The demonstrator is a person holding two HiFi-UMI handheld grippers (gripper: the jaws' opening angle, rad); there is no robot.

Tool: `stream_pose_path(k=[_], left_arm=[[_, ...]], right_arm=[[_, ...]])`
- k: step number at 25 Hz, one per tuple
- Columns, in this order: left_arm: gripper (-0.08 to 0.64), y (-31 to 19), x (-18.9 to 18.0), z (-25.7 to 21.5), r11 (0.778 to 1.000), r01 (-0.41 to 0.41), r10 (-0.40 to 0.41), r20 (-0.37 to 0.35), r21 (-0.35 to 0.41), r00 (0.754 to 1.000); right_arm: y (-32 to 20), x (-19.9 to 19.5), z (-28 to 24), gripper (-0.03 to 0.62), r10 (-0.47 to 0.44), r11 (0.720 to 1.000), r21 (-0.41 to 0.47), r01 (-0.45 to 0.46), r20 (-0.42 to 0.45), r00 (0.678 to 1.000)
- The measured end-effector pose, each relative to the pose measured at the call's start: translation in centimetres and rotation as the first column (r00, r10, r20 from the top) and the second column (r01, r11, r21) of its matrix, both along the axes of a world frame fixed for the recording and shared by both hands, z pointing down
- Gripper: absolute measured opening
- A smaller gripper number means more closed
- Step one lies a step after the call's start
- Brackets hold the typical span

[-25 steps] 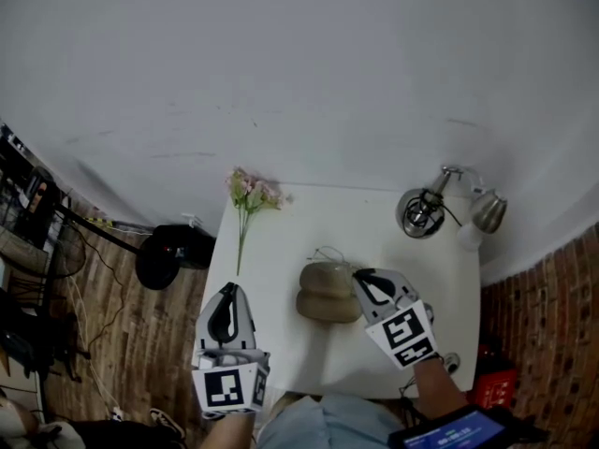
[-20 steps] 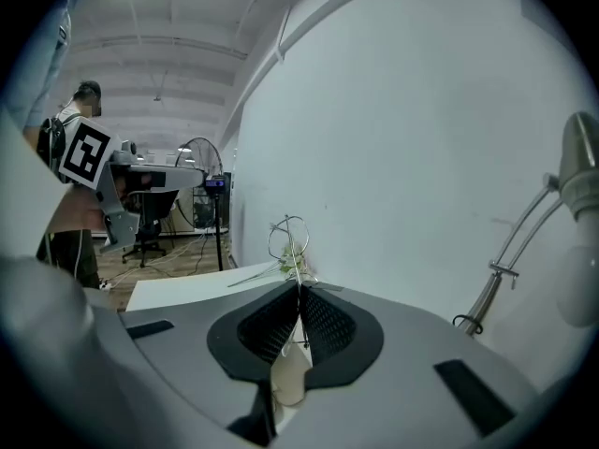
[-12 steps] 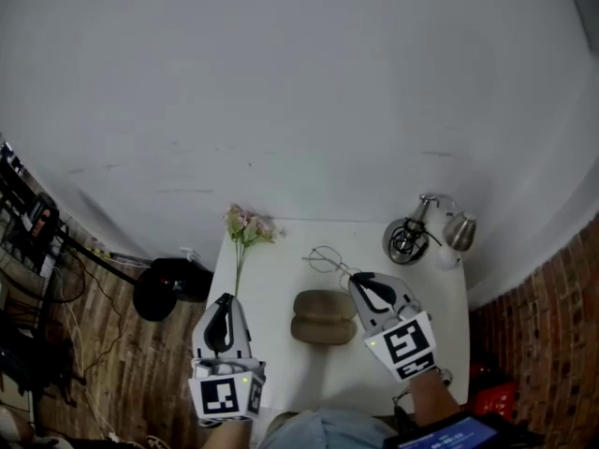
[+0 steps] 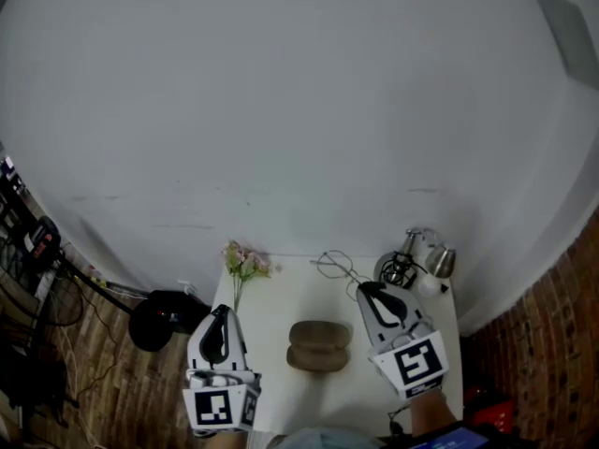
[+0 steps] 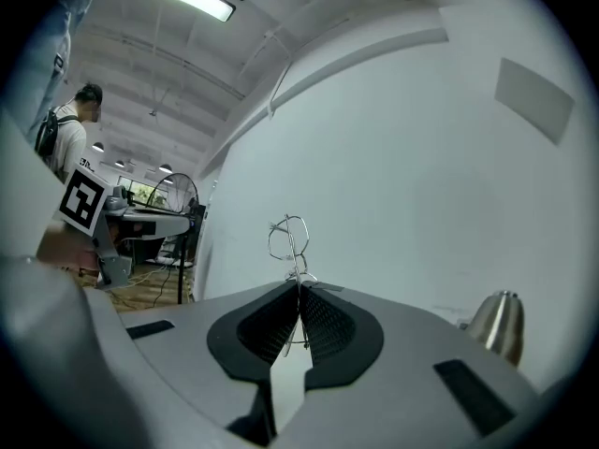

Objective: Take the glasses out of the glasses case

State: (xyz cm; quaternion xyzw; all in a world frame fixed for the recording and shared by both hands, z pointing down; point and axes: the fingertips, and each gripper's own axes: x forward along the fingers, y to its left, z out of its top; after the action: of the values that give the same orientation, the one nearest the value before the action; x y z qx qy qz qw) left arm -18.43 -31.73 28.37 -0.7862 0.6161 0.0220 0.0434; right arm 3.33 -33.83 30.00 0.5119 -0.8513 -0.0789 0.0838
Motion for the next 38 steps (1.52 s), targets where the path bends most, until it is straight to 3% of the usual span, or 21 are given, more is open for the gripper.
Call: stream_pose_path(k=[9,14,23,38], left_arm=[[0.018,-0.2,0.1,-1.3,1.000,-0.009,0.009,0.001,0.021,1.000],[0.018,0.0,0.7,-1.7,0.997,-0.030,0.029,0.016,0.064,0.999],[0.018,0.2,1.1,-0.8,0.999,-0.030,0.030,0.017,0.035,0.999],[0.017,0.3,1.0,-1.0,0.997,-0.043,0.043,0.012,0.062,0.999]], right_arm=[[1.1,1.3,-4.1,0.031,0.050,0.994,0.096,-0.055,0.052,0.997],[1.3,1.8,-4.4,0.031,0.070,0.991,0.108,-0.077,0.069,0.995],[1.7,2.6,-4.1,0.029,0.100,0.988,0.111,-0.108,0.080,0.992],[1.9,2.2,-4.4,0.028,0.099,0.987,0.121,-0.108,0.077,0.992]])
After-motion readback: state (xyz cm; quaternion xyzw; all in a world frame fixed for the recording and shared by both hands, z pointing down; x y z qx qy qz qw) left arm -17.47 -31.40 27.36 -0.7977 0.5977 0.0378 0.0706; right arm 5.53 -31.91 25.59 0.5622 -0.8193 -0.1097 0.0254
